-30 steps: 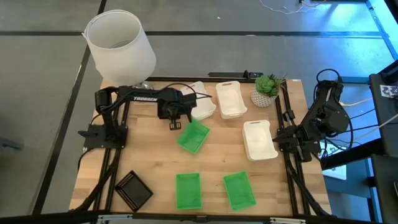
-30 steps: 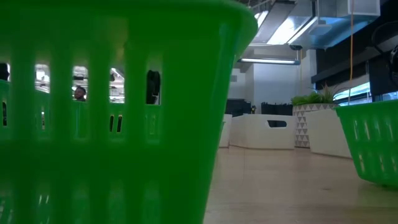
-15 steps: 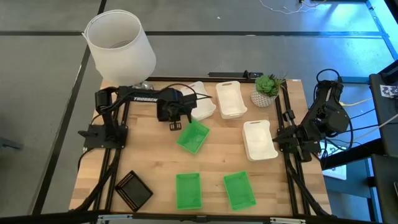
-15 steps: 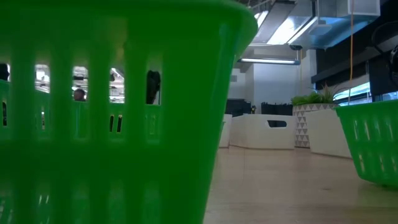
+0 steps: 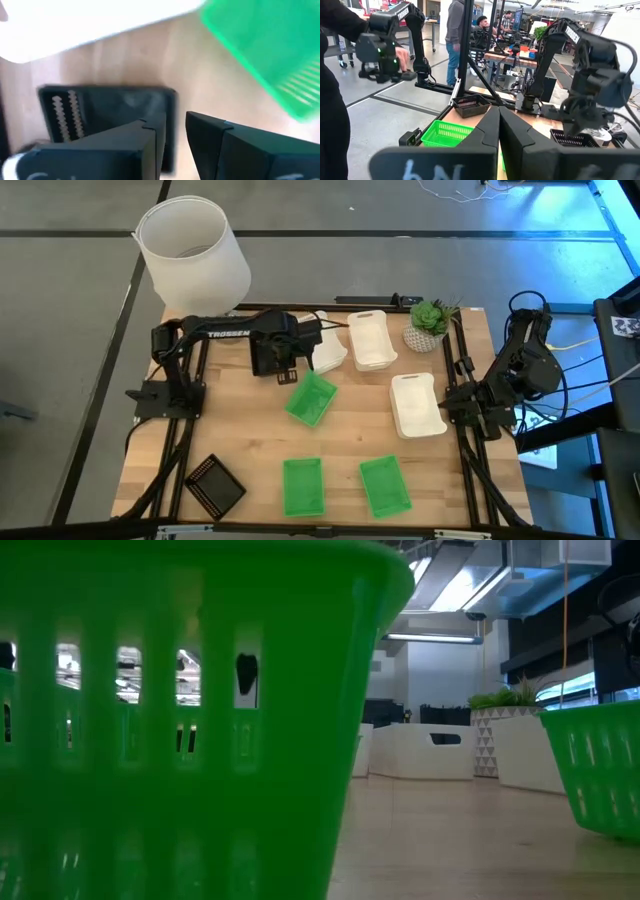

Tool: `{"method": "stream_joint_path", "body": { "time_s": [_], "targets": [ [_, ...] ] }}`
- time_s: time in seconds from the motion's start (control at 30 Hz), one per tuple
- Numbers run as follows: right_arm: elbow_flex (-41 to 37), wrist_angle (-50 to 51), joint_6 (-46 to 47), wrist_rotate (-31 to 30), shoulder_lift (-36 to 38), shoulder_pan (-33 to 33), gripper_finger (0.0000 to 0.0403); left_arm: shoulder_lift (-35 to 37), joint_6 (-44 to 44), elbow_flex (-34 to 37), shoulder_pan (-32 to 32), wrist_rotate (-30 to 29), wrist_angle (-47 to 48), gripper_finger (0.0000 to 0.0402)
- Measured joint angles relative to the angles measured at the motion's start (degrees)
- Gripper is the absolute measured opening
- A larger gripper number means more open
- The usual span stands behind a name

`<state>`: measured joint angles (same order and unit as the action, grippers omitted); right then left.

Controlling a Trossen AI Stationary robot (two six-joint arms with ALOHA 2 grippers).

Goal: Stack baskets by color
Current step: Stack the bottom black bin on the other black bins

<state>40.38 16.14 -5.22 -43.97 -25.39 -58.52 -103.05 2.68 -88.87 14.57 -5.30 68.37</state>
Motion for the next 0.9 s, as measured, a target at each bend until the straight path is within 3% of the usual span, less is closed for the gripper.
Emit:
{"method": "stream_joint_path", "body": {
  "time_s": [0.17, 0.3, 0.43, 0.67, 0.9],
  "targets": [
    [0.0, 0.02, -0.02, 0.02, 0.0, 0.0, 0.0007, 3.45, -3.09, -3.67, -3.01, 7.74, 4.26, 0.0067],
    [0.0, 0.02, -0.51, 0.02, 0.01, 0.0, 0.0007, 8.46, -10.35, -3.81, -6.69, 10.84, 5.59, 0.0067],
    [0.0, 0.05, -1.03, 1.16, 0.0, 0.0, 0.0007, 13.49, -19.64, -3.78, -11.78, 9.24, 6.33, 0.0067],
    [0.02, 1.7, 0.53, 2.73, -0.39, 0.0, 0.0007, 19.4, -40.01, -3.74, -21.28, -0.02, 11.28, 0.0067],
    [0.02, 2.67, 0.61, 10.01, -0.44, 0.0, 0.0007, 20.25, -58.62, -3.77, -32.69, -0.3, 16.18, 0.0067]
  ]
}}
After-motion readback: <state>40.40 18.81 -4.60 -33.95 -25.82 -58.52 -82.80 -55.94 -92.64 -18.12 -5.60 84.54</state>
